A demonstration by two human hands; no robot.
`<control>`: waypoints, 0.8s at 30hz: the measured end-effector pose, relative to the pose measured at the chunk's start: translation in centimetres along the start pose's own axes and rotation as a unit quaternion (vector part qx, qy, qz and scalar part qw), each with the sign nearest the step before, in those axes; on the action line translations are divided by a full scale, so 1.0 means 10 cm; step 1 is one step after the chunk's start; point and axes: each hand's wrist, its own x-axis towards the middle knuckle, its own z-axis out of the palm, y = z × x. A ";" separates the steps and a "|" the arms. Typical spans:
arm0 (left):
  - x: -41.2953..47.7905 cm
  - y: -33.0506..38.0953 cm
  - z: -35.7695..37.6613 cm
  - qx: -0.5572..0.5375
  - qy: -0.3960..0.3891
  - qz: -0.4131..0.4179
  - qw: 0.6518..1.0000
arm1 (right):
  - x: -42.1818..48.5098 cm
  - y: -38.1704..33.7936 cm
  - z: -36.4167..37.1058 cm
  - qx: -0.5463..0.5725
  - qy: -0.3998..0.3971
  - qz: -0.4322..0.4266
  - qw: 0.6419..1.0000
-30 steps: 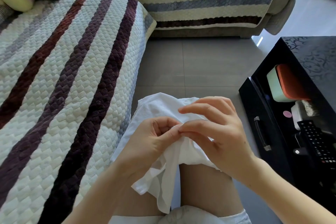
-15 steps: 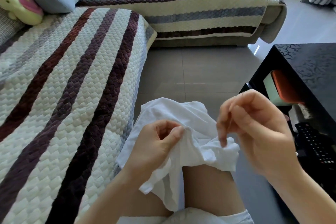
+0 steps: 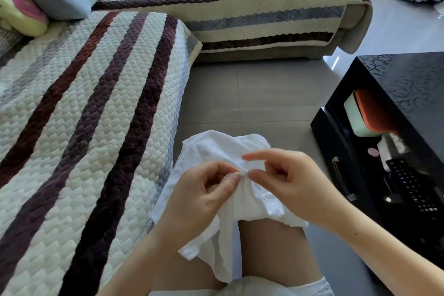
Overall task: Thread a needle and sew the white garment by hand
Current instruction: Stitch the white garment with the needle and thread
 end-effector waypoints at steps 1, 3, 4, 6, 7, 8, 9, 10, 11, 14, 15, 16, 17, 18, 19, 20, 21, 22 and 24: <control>0.00 0.00 0.00 0.014 -0.001 0.009 1.000 | 0.02 0.04 0.02 -0.012 -0.002 -0.001 1.000; 0.00 0.00 -0.02 0.049 -0.003 0.026 0.998 | 0.04 0.05 0.04 -0.008 -0.017 -0.002 1.000; 0.00 0.00 -0.02 0.065 -0.004 0.034 0.997 | 0.04 0.05 0.03 -0.008 -0.026 -0.004 1.000; -0.01 0.01 -0.04 0.096 -0.011 0.052 0.994 | 0.06 0.04 0.01 -0.018 -0.044 -0.011 0.999; -0.01 0.01 -0.04 0.115 -0.015 0.063 0.991 | 0.06 0.02 -0.01 -0.027 -0.048 -0.013 0.998; 0.00 0.01 -0.05 0.137 -0.017 0.076 0.988 | 0.06 0.01 -0.03 -0.033 -0.050 -0.015 0.998; 0.00 0.02 -0.05 0.158 -0.019 0.090 0.983 | 0.06 -0.01 -0.05 -0.037 -0.051 -0.020 0.998; 0.01 0.02 -0.06 0.177 -0.020 0.101 0.979 | 0.05 -0.04 -0.08 -0.040 -0.054 -0.025 0.997; 0.01 0.02 -0.06 0.189 -0.022 0.109 0.976 | 0.05 -0.06 -0.10 -0.041 -0.058 -0.026 0.997; 0.01 0.01 -0.07 0.199 -0.031 0.124 0.972 | 0.10 -0.13 -0.17 -0.027 -0.091 0.018 0.995; 0.01 0.00 -0.07 0.200 -0.036 0.127 0.971 | 0.14 -0.15 -0.21 -0.011 -0.124 0.060 0.990; 0.00 0.00 -0.07 0.202 -0.040 0.130 0.970 | 0.18 -0.15 -0.25 0.018 -0.172 0.115 0.978; 0.00 0.00 -0.07 0.204 -0.043 0.130 0.969 | 0.22 -0.14 -0.29 0.060 -0.229 0.174 0.956; 0.00 0.00 -0.07 0.206 -0.045 0.129 0.969 | 0.26 -0.13 -0.33 0.112 -0.280 0.224 0.927; 0.00 0.01 -0.08 0.205 -0.047 0.127 0.969 | 0.29 -0.10 -0.35 0.166 -0.315 0.262 0.897; 0.00 0.01 -0.08 0.202 -0.048 0.126 0.970 | 0.33 -0.07 -0.36 0.214 -0.335 0.290 0.871; 0.00 0.02 -0.08 0.198 -0.050 0.123 0.971 | 0.36 -0.05 -0.37 0.251 -0.342 0.308 0.852; 0.00 0.03 -0.08 0.193 -0.053 0.120 0.972 | 0.38 -0.04 -0.37 0.270 -0.342 0.318 0.842; 0.02 0.06 -0.08 0.178 -0.053 0.104 0.977 | 0.43 -0.05 -0.37 0.262 -0.339 0.319 0.846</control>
